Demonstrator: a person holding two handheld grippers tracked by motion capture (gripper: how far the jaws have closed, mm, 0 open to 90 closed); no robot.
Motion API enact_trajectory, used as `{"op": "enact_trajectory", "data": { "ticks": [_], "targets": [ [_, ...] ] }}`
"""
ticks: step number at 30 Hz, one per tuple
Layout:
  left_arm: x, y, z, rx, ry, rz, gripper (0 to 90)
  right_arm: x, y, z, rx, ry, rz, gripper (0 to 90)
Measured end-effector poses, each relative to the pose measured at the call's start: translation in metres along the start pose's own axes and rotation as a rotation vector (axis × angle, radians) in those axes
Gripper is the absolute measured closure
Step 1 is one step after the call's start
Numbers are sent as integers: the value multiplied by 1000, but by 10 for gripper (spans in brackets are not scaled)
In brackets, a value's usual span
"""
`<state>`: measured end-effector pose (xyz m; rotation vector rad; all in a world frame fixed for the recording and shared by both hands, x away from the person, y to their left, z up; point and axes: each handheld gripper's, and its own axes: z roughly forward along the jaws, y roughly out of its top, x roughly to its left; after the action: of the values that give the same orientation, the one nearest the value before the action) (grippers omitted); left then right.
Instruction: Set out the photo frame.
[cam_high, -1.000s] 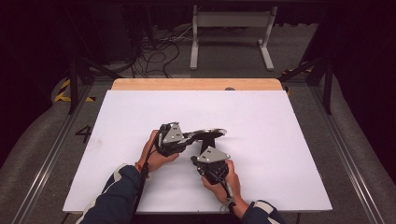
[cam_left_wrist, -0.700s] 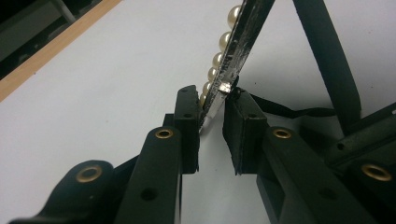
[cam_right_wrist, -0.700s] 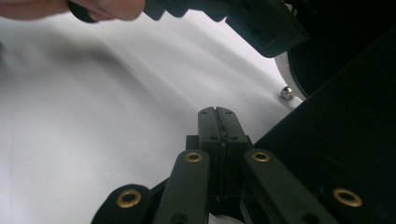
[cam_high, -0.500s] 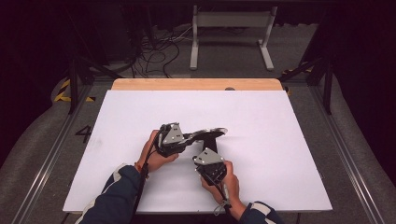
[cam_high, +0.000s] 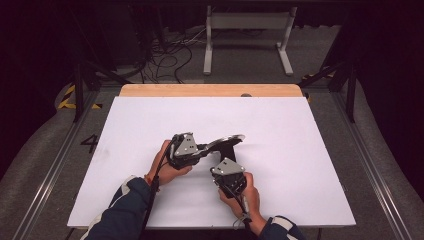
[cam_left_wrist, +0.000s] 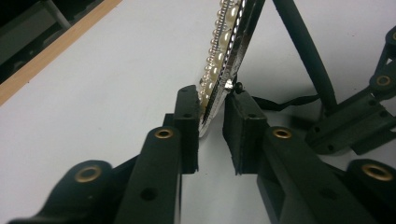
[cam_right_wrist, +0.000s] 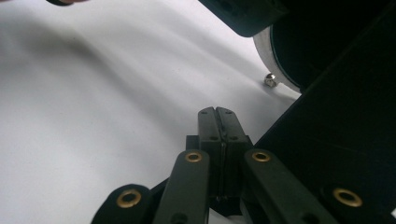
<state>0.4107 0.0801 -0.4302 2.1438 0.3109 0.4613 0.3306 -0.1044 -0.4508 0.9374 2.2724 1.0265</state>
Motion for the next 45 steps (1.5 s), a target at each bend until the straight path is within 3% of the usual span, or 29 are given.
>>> {"op": "enact_trajectory", "data": {
  "ticks": [3, 6, 13, 17, 22, 28, 36, 40, 42, 45],
  "targets": [
    [-1, 0, 7, 3, 12, -8, 664, -3, -1, 1, -11, 30, 34, 900],
    [-1, -2, 15, 22, 19, -11, 653, -3, 1, 3, -36, 45, 49, 900],
    [-1, -3, 20, 32, 19, -7, 747, -2, 3, 8, -63, 32, 74, 900],
    [-2, -2, 19, 41, 24, 21, 779, -5, 1, 11, -57, 18, 109, 900],
    [-3, -2, 17, 47, 26, 37, 792, -5, 0, 9, -51, -4, 110, 900],
    [-6, -1, 17, 54, 32, 43, 799, -11, -2, 6, -45, 2, 119, 900],
    [-11, 1, 13, 76, 37, 57, 799, -13, -6, 3, -43, 7, 72, 900],
    [-14, 3, 12, 84, 33, 65, 799, -16, -7, 1, -42, 15, 70, 900],
    [-16, 4, 12, 84, 30, 77, 799, -23, -9, -1, -49, 54, 76, 900],
    [-20, 6, 11, 87, 19, 86, 799, -30, -12, -4, -48, 71, 79, 900]
  ]
}}
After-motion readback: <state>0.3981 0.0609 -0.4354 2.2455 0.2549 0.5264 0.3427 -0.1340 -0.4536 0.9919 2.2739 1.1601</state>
